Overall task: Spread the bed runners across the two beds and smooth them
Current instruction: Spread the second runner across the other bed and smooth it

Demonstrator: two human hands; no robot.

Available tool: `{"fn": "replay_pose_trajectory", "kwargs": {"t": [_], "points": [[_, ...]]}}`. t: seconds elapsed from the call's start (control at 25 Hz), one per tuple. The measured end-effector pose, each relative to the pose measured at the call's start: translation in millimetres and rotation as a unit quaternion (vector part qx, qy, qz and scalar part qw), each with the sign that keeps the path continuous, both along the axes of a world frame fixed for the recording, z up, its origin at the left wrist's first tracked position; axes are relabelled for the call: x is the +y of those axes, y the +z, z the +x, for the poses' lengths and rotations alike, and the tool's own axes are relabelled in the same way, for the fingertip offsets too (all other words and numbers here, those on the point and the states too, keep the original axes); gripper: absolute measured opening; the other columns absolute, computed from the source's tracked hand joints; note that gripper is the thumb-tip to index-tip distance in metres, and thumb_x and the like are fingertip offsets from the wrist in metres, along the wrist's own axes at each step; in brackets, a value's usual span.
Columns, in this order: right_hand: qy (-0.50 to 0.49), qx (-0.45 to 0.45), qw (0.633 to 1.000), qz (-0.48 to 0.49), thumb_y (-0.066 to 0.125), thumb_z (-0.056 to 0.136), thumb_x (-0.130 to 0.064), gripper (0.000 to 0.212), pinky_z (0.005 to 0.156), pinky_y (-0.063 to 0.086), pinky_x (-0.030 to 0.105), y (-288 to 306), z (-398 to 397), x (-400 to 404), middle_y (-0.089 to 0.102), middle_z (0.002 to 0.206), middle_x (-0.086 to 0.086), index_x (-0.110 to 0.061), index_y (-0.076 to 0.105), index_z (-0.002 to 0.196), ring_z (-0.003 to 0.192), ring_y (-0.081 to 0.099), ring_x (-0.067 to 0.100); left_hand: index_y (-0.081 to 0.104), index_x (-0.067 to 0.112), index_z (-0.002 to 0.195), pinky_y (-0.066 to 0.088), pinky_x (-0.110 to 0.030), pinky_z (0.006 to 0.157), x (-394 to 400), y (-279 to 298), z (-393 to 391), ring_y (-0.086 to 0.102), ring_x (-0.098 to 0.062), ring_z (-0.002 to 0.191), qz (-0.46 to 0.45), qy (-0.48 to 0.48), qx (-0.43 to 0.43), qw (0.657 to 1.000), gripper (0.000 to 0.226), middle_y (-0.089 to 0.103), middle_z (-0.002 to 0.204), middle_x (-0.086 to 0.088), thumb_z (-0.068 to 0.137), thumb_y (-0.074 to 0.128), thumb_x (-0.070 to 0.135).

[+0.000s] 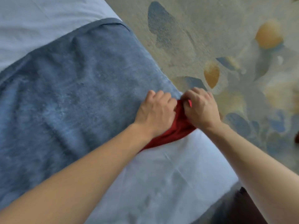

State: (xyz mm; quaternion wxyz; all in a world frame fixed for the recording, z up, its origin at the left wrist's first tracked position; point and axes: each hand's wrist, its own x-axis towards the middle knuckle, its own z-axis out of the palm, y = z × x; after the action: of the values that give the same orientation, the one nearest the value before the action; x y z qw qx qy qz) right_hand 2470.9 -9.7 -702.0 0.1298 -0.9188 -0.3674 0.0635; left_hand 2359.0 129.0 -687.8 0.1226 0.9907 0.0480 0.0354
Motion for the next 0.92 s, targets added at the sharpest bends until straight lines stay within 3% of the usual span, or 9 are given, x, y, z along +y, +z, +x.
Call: {"fn": "replay_pose_trajectory", "kwargs": {"t": [0.16, 0.28, 0.48, 0.56, 0.76, 0.92], "points": [[-0.019, -0.018, 1.000, -0.001, 0.048, 0.073, -0.011, 0.026, 0.077, 0.037, 0.032, 7, -51, -70, 0.060, 0.083, 0.000, -0.019, 0.068, 0.087, 0.081, 0.058, 0.027, 0.059, 0.020, 0.082, 0.035, -0.040, 0.076, -56, 8, -32, 0.053, -0.025, 0.078, 0.006, -0.090, -0.021, 0.996, 0.020, 0.057, 0.080, -0.002, 0.083, 0.058, 0.041], [-0.025, -0.019, 0.999, 0.023, 0.046, 0.070, -0.012, 0.034, 0.079, 0.040, 0.034, 7, -68, -87, 0.063, 0.089, -0.001, -0.020, 0.069, 0.093, 0.087, 0.059, 0.026, 0.059, 0.021, 0.083, 0.032, -0.040, 0.077, -65, 11, -33, 0.053, -0.026, 0.080, 0.086, -0.111, -0.015, 0.990, 0.024, 0.056, 0.081, -0.003, 0.077, 0.065, 0.043], [-0.057, -0.070, 0.996, 0.014, 0.062, 0.077, -0.014, 0.013, 0.080, 0.037, 0.035, -5, -78, -88, 0.061, 0.083, -0.001, -0.022, 0.069, 0.085, 0.081, 0.057, 0.027, 0.063, 0.022, 0.080, 0.029, -0.041, 0.082, -66, 1, -28, 0.057, -0.025, 0.082, 0.156, -0.082, 0.027, 0.984, 0.016, 0.063, 0.078, -0.001, 0.082, 0.062, 0.037], [-0.075, -0.085, 0.993, 0.015, 0.059, 0.082, -0.017, 0.012, 0.081, 0.037, 0.035, -9, -77, -88, 0.060, 0.081, -0.002, -0.023, 0.069, 0.084, 0.081, 0.056, 0.026, 0.065, 0.021, 0.076, 0.030, -0.041, 0.080, -73, 1, -27, 0.058, -0.026, 0.080, 0.143, -0.084, 0.024, 0.986, 0.013, 0.063, 0.074, -0.001, 0.082, 0.061, 0.032], [-0.107, -0.102, 0.989, -0.007, 0.063, 0.086, -0.013, 0.009, 0.084, 0.041, 0.040, -3, -83, -134, 0.062, 0.085, 0.000, -0.021, 0.066, 0.088, 0.085, 0.057, 0.029, 0.066, 0.022, 0.076, 0.032, -0.040, 0.078, -112, 4, -23, 0.058, -0.026, 0.080, 0.015, -0.083, 0.033, 0.996, 0.015, 0.066, 0.076, -0.001, 0.083, 0.057, 0.031], [-0.086, -0.079, 0.993, -0.004, 0.061, 0.080, -0.010, 0.013, 0.087, 0.041, 0.038, 8, -102, -129, 0.060, 0.090, 0.002, -0.018, 0.064, 0.090, 0.088, 0.056, 0.028, 0.062, 0.024, 0.084, 0.032, -0.039, 0.079, -114, 3, -39, 0.057, -0.025, 0.084, 0.011, -0.059, 0.032, 0.998, 0.011, 0.064, 0.083, 0.000, 0.084, 0.060, 0.034]]}}
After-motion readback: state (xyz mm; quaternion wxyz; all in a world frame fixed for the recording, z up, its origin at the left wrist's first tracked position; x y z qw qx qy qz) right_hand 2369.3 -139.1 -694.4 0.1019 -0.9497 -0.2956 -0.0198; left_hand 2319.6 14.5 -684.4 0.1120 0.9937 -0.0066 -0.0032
